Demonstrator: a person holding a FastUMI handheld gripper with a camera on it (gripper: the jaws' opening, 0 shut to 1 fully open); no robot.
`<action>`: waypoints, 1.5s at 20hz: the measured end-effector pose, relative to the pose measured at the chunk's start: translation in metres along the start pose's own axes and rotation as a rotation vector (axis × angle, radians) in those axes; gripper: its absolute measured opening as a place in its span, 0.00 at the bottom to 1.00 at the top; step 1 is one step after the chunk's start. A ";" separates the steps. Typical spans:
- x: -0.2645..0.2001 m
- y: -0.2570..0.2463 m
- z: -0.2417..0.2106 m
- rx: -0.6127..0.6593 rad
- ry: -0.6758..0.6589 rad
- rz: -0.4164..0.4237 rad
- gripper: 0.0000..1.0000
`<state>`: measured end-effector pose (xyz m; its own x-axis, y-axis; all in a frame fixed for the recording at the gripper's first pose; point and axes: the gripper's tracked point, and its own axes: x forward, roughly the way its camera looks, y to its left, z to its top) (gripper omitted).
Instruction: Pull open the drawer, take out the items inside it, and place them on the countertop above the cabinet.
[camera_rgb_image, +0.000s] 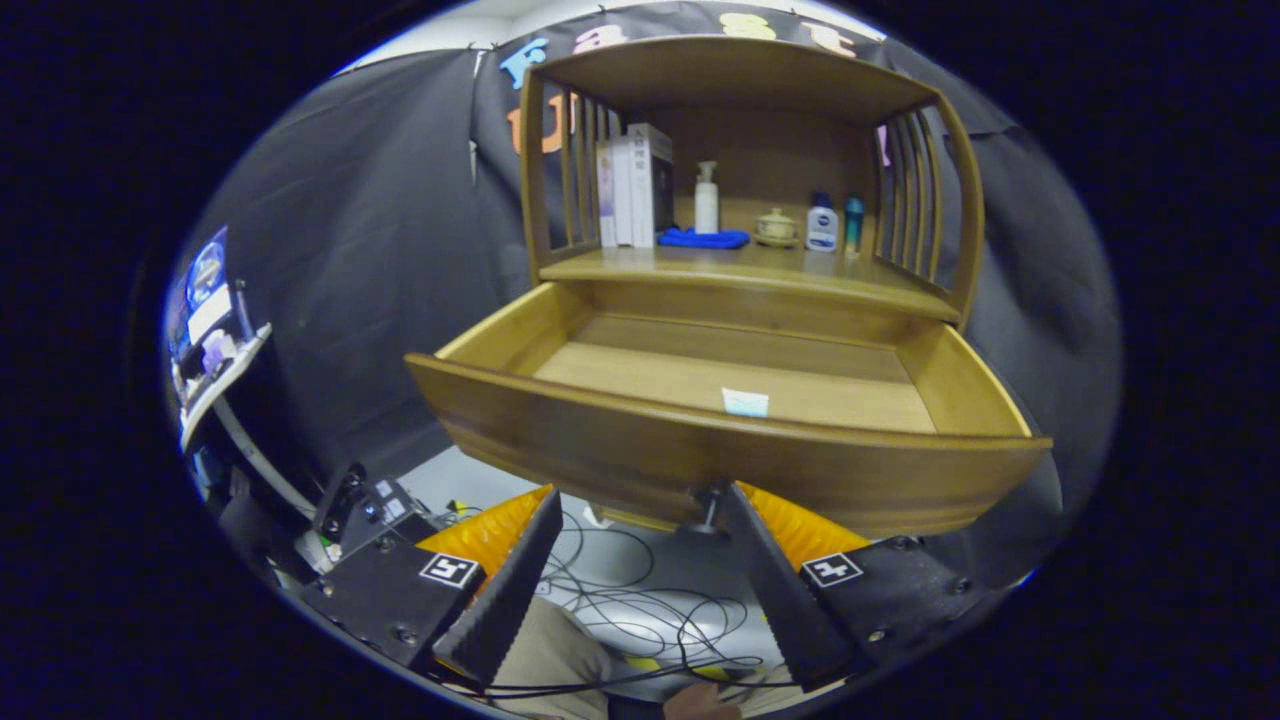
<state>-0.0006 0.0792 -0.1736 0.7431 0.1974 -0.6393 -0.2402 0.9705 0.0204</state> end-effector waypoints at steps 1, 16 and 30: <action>-0.001 0.003 0.008 0.004 0.016 0.029 1.00; 0.070 -0.062 0.051 0.219 0.523 -0.012 1.00; 0.147 -0.100 0.020 0.267 0.825 -0.161 0.99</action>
<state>0.1454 0.0140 -0.2546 0.0429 -0.0074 -0.9991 0.0588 0.9983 -0.0049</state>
